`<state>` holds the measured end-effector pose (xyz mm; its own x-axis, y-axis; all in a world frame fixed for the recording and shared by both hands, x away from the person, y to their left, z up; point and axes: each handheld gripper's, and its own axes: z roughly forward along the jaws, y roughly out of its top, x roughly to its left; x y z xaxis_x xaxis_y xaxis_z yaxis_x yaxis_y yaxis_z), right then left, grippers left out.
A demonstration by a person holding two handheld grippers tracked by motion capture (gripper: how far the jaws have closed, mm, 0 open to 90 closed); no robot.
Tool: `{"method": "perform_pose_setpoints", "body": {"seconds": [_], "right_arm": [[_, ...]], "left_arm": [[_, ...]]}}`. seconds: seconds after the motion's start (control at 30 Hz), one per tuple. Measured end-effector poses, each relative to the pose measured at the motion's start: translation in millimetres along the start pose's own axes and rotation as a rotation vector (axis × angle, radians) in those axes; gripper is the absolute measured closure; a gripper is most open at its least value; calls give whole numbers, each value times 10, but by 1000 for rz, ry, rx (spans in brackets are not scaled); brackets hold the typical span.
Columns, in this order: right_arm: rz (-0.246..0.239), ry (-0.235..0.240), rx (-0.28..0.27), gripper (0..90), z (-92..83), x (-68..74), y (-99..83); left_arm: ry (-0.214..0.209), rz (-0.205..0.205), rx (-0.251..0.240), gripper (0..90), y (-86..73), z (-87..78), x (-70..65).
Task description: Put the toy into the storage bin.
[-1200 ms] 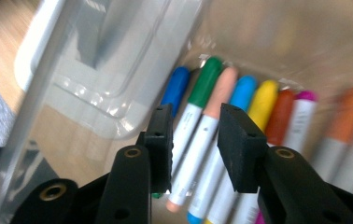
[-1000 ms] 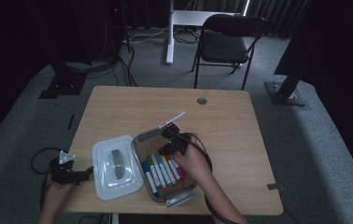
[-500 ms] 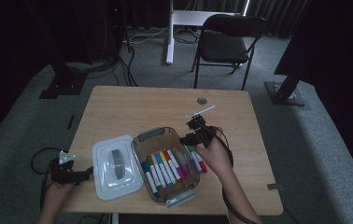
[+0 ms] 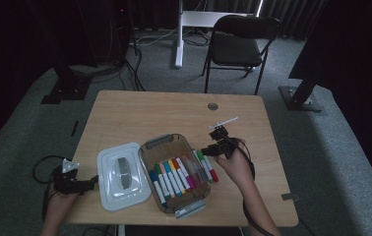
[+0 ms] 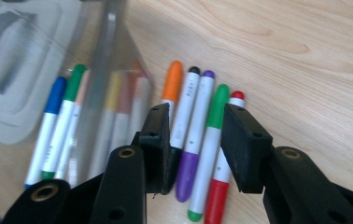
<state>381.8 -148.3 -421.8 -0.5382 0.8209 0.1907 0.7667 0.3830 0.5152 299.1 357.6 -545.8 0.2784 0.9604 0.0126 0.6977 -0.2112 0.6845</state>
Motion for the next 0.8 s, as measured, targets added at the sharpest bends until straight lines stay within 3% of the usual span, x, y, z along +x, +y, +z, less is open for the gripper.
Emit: {"method": "perform_pose_setpoints", "body": {"seconds": [0.5,0.8], "right_arm": [[2,-9,43,613,393,-198,-258],[10,-44,84,652,553,-267,-332]], "left_arm": [[0,0,0,12,0,0,0],[0,0,0,12,0,0,0]]}}
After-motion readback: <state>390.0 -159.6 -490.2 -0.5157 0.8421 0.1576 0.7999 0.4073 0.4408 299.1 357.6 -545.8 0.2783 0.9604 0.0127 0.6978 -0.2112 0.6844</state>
